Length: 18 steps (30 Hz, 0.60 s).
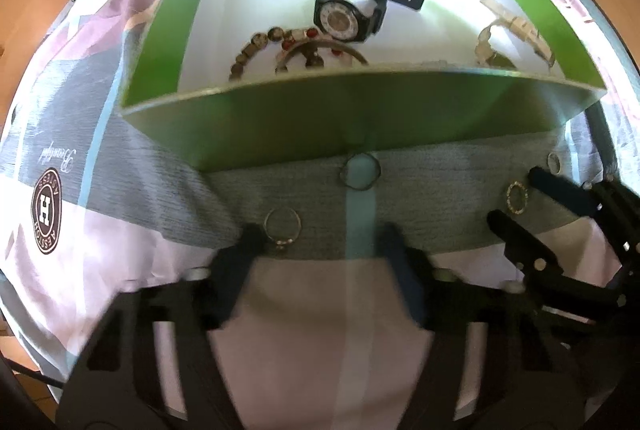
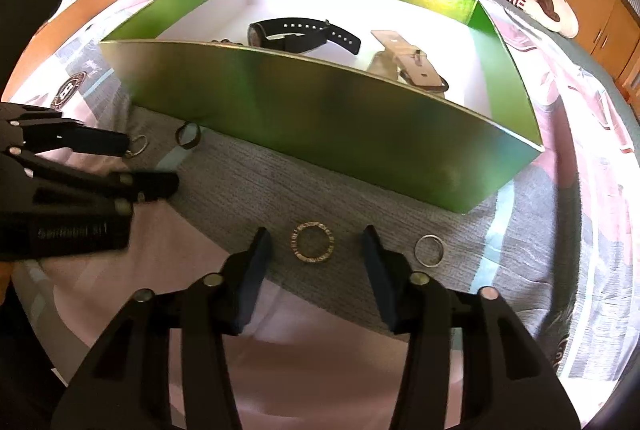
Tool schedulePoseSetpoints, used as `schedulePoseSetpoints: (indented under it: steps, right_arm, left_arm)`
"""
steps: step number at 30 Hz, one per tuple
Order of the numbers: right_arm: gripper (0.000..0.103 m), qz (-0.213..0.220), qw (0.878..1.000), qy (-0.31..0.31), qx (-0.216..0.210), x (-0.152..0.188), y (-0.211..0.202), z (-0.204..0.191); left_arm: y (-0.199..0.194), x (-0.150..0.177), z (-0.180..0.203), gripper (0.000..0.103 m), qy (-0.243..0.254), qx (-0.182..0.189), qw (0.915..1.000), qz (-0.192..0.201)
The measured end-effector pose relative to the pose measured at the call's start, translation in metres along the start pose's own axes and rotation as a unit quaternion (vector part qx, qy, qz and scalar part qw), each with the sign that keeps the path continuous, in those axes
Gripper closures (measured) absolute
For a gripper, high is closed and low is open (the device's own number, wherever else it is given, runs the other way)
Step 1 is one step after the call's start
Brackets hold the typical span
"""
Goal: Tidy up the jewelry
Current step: 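Grasp the engraved gold ring with the right tool while the left tool grasps a silver ring, then drop both rings into the green box and open both tools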
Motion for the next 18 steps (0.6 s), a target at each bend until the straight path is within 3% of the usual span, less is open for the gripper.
schedulePoseSetpoints:
  steps: [1,3,4,12,18]
  right_arm:
    - [0.079,0.001,1.0,-0.001,0.0,0.0,-0.001,-0.001]
    - [0.081,0.0,1.0,-0.001,0.0,0.0,-0.002,-0.003]
    - [0.082,0.0,1.0,0.0,0.0,0.001,-0.003,-0.003]
    - [0.082,0.019,1.0,0.018,-0.009,-0.004,-0.017,0.004]
    - [0.082,0.035,0.999,0.031,-0.021,-0.007,-0.033,0.011]
  left_arm:
    - [-0.001,0.0,-0.002,0.064,-0.004,0.001,1.0,0.001]
    - [-0.006,-0.001,-0.003,0.072,-0.014,0.008,0.9999,0.0]
    - [-0.007,-0.001,-0.004,0.083,-0.018,0.01,0.9998,0.0]
    - [-0.02,0.001,-0.012,0.084,-0.021,0.008,0.9997,0.013]
    - [-0.049,-0.002,-0.03,0.085,-0.041,0.041,0.9977,0.034]
Point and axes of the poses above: each gripper's, at about its wrist camera, not at the fingertips, and y roughly the way its jaws point, z to its right, x to its underside, the point moved 7 cm from there along y, roughly the way its jaws point, and after that the axes turned 12 degrees about -z, right-handed, at the moved point
